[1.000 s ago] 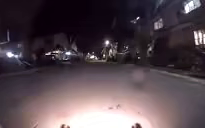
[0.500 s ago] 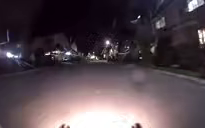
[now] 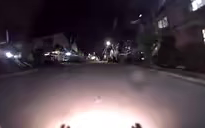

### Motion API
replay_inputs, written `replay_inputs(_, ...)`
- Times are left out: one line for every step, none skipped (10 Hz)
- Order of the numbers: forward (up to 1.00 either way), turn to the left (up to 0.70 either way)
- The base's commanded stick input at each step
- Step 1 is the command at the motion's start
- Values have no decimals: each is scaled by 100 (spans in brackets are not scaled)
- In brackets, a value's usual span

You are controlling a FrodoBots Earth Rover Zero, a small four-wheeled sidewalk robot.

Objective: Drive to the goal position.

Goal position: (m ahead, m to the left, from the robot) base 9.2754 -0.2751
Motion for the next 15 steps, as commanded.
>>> replay_inputs(70,0)
replay_inputs(70,0)
replay_inputs(70,0)
replay_inputs(70,0)
replay_inputs(70,0)
replay_inputs(70,0)
replay_inputs(70,-5)
replay_inputs(70,-35)
replay_inputs(70,-31)
replay_inputs(70,-17)
replay_inputs(70,0)
replay_inputs(70,0)
replay_inputs(70,0)
replay_inputs(70,0)
replay_inputs(70,0)
